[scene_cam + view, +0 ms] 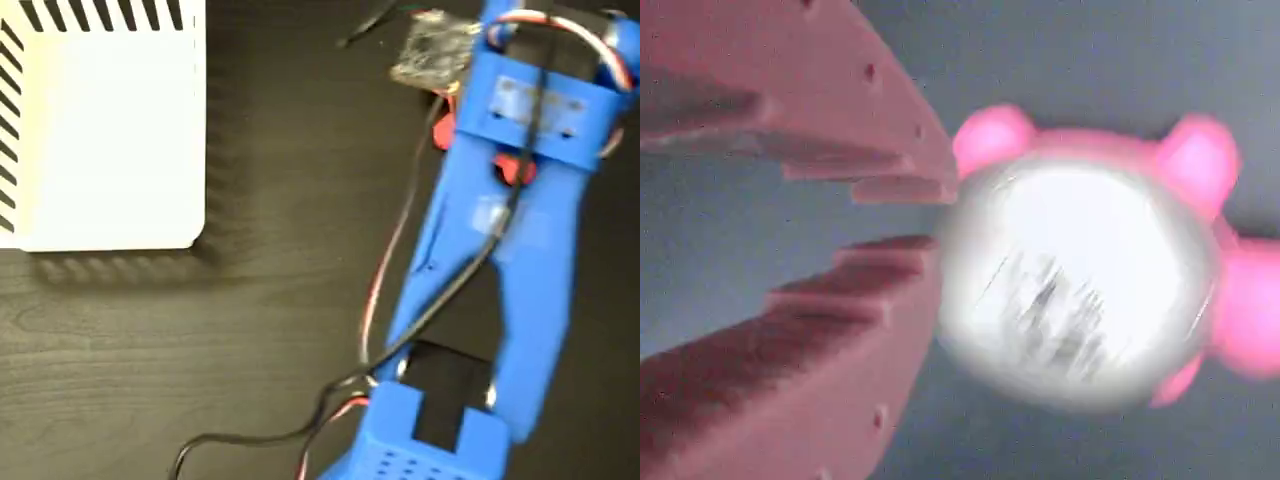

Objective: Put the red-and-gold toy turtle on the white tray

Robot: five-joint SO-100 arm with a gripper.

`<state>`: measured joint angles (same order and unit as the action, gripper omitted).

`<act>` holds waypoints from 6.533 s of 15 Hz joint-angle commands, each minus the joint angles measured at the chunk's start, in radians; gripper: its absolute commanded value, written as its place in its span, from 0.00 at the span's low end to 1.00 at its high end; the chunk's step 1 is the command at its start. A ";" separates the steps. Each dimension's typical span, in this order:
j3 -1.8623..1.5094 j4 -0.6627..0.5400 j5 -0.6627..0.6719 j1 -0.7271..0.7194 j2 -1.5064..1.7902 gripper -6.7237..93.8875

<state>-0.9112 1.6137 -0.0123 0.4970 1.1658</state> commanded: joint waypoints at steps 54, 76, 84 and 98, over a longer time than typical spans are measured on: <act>-0.417 -0.244 0.052 -0.526 0.522 0.07; 0.058 -0.021 0.117 -0.827 -0.060 0.07; 0.080 -0.087 0.120 -0.822 -0.166 0.11; 0.097 -0.098 0.155 -0.807 -0.218 0.68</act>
<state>-0.8621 1.5079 0.1350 -0.2976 0.9066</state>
